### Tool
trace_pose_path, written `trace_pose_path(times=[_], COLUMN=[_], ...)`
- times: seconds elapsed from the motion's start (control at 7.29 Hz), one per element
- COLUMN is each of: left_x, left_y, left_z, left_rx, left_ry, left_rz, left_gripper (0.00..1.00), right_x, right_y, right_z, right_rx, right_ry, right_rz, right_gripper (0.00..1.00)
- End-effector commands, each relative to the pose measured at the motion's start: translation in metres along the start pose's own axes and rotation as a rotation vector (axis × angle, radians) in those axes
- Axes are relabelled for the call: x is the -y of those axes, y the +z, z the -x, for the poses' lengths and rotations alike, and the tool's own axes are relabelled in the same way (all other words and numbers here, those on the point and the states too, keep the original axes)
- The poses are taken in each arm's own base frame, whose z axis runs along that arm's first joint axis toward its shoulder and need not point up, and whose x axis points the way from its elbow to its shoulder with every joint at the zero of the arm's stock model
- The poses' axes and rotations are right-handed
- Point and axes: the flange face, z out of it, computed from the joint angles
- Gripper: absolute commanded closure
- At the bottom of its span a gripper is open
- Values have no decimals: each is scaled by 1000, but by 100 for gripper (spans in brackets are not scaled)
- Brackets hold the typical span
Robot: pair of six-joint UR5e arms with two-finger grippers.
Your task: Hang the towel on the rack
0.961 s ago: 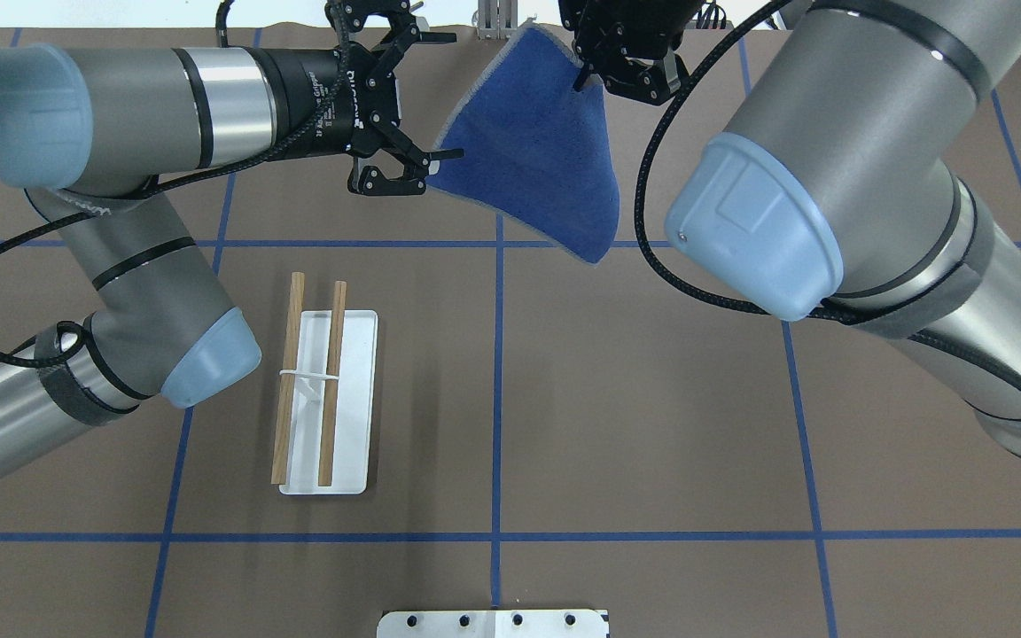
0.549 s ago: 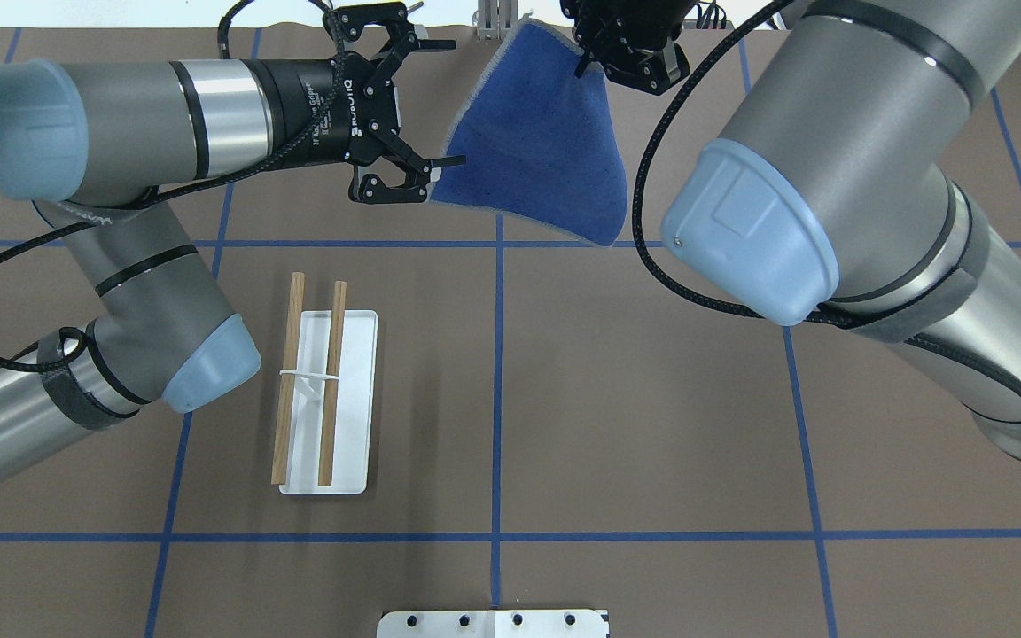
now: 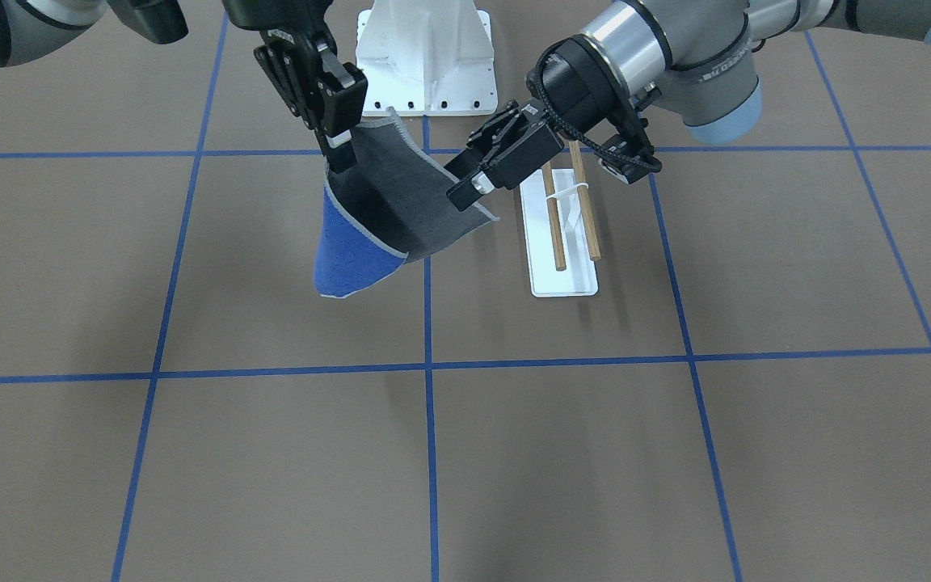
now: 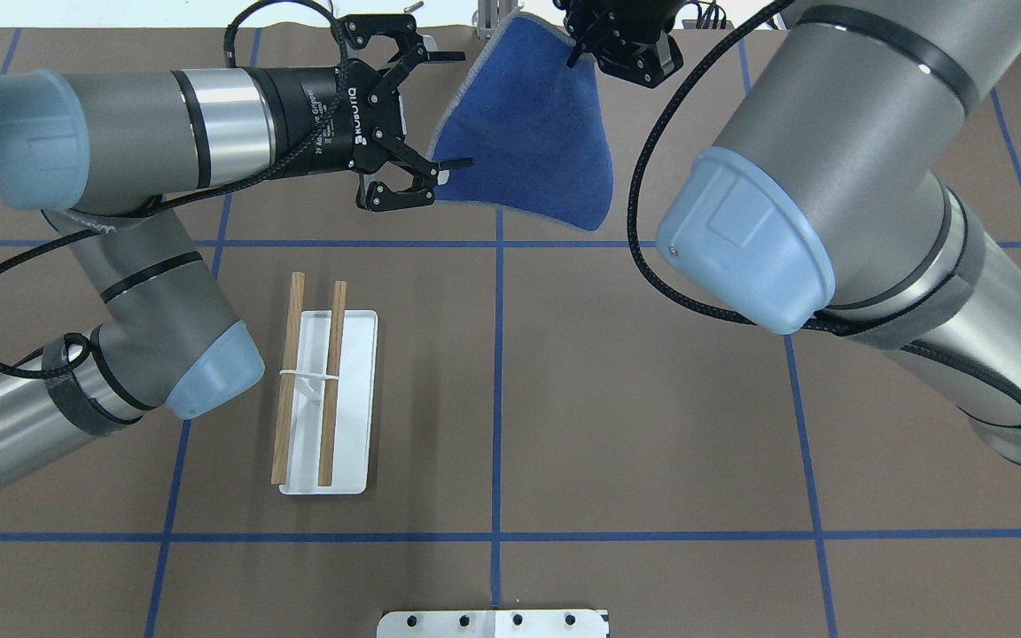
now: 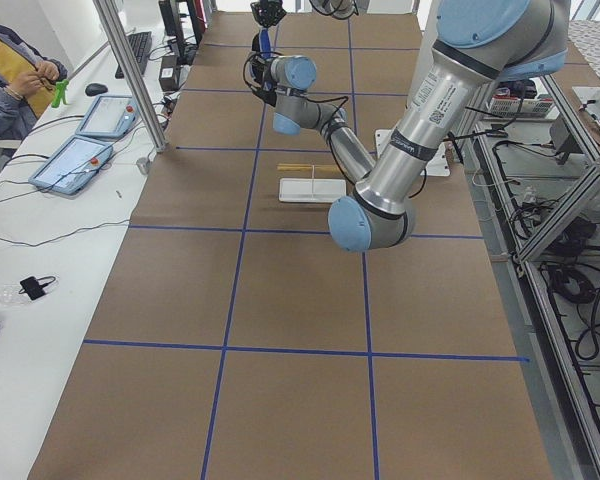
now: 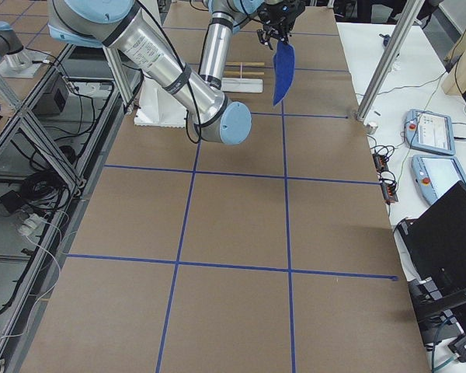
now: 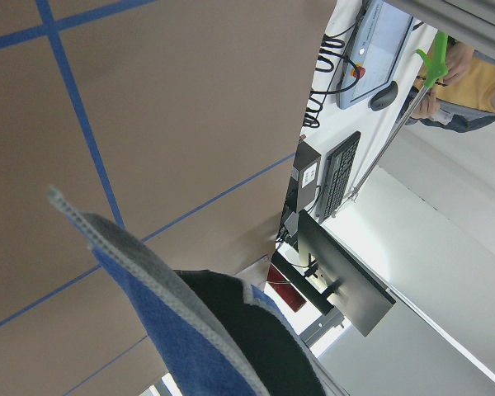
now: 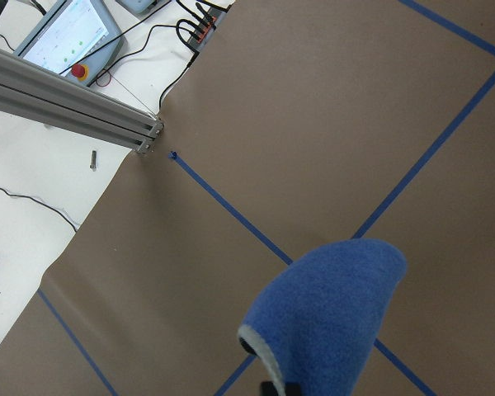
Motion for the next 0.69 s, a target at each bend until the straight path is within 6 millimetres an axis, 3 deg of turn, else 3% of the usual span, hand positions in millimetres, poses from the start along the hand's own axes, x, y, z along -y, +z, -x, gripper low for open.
trace_pose_path(times=[0.0,0.27,0.55], left_x=[0,-1,3], left_y=[1,1,0], left_z=[3,4,6], left_rx=[6,4,5], left_ry=[-2,1,3], left_rz=[5,14,16], left_gripper=[45,84,100], right_x=[-4,-6,-5], right_y=[3,4,4], right_z=[-1,-1,-2], right_rx=[5,5,5], right_ry=[-16,-20,-18], right_rz=[-15,-19,-23], right_gripper=[100,100,100])
